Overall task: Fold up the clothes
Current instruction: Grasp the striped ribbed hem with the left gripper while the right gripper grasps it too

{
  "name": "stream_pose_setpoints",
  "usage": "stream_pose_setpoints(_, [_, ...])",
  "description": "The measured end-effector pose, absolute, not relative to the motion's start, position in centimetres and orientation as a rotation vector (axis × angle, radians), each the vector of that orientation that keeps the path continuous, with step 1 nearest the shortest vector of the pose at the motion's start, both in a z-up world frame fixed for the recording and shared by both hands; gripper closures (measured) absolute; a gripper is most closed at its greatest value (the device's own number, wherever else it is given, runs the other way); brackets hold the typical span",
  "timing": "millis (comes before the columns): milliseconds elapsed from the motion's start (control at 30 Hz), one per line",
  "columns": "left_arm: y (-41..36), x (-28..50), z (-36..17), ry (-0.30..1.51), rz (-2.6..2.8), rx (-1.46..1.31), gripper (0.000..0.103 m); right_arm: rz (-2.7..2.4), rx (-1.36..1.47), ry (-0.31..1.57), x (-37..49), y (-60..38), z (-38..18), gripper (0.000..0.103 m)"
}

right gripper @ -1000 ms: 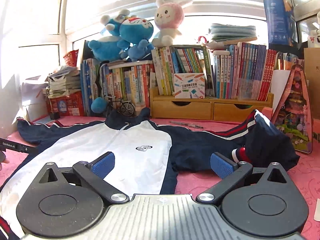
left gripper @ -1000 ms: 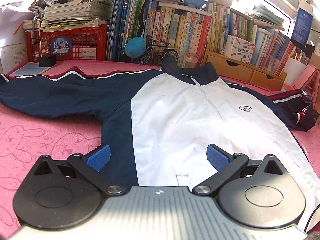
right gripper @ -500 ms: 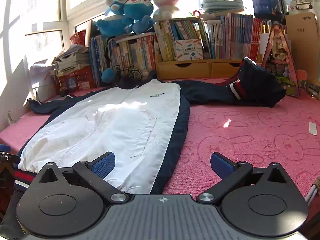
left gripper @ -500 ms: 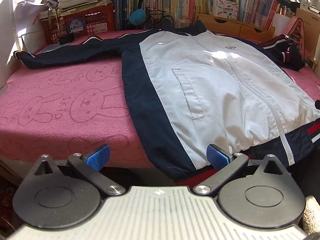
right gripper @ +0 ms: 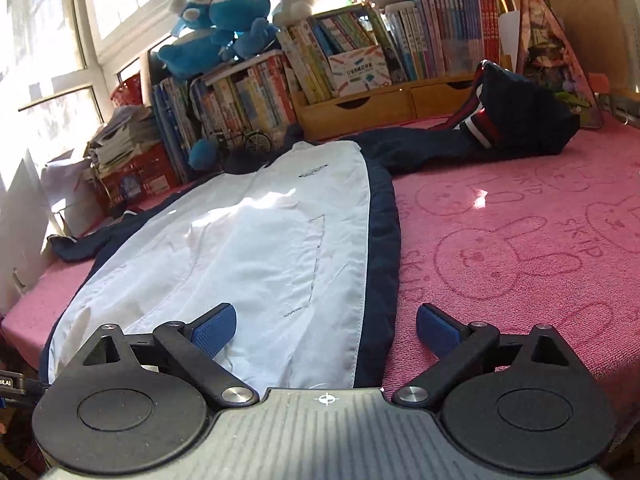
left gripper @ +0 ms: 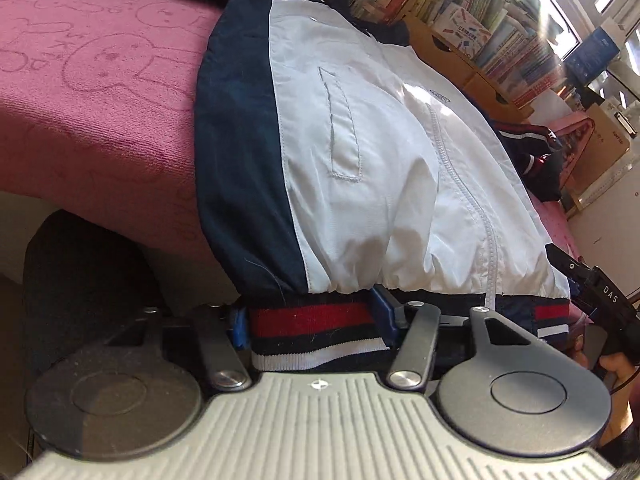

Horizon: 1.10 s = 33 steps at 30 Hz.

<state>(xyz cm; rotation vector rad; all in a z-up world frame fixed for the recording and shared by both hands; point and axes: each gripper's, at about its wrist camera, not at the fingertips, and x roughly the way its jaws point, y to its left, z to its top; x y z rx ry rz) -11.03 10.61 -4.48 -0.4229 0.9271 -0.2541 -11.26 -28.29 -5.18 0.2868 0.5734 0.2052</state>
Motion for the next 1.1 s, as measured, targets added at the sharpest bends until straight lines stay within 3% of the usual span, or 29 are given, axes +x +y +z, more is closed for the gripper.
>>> stream_pose_setpoints(33, [10.8, -11.2, -4.0, 0.92, -0.257, -0.421, 0.058, 0.217, 0.299, 0.583, -11.3, -28.4, -5.0, 0.022])
stream_pose_setpoints(100, [11.1, -11.7, -2.9, 0.907, -0.263, -0.417, 0.067, 0.226, 0.287, 0.614, -11.3, -28.0, -4.6, 0.053])
stream_pose_setpoints(133, [11.6, -11.8, -2.5, 0.898, -0.276, -0.427, 0.075, 0.233, 0.292, 0.623, -11.3, -27.8, -4.3, 0.061])
stream_pose_setpoints(167, [12.5, -11.8, -2.0, 0.885, -0.293, -0.463, 0.081, 0.248, 0.315, 0.627, -11.2, -27.9, -4.0, 0.077])
stream_pose_setpoints(200, [13.4, -11.7, -1.5, 0.872, -0.311, -0.499, 0.084, 0.269, 0.346, 0.626, -11.1, -27.9, -3.5, 0.086])
stream_pose_setpoints(267, [15.7, -11.8, -0.5, 0.827, -0.319, -0.569, 0.086, 0.319, 0.38, 0.613, -11.1, -27.8, -2.3, 0.09])
stream_pose_setpoints(400, [18.9, -12.3, 1.7, 0.726, -0.202, -0.558, 0.086, 0.439, 0.289, 0.591, -11.9, -25.5, 0.9, 0.091])
stream_pose_setpoints(533, [18.6, -12.0, -0.6, 0.803, -0.097, -0.49, 0.082, 0.453, 0.099, 0.68, -12.1, -22.9, -0.3, 0.091])
stream_pose_setpoints(667, [18.6, -12.8, -3.1, 0.893, -0.002, -0.413, 0.066, 0.428, 0.029, 0.752, -12.4, -23.0, -2.2, 0.089])
stream_pose_setpoints(767, [19.3, -14.0, -2.9, 0.9, 0.17, -0.248, 0.067, 0.377, -0.064, 0.737, -13.3, -24.0, -1.4, 0.079])
stream_pose_setpoints(933, [20.1, -15.4, -0.7, 0.849, 0.247, -0.073, 0.069, 0.266, -0.177, 0.616, -14.3, -25.7, 1.7, 0.073])
stream_pose_setpoints(1000, [18.4, -14.8, 0.7, 0.784, 0.104, -0.101, 0.068, 0.32, -0.17, 0.556, -14.1, -24.6, 2.7, 0.054])
stream_pose_setpoints(1100, [14.1, -12.4, 1.7, 0.689, -0.109, -0.115, 0.067, 0.473, -0.205, 0.493, -13.8, -19.9, 2.5, 0.051])
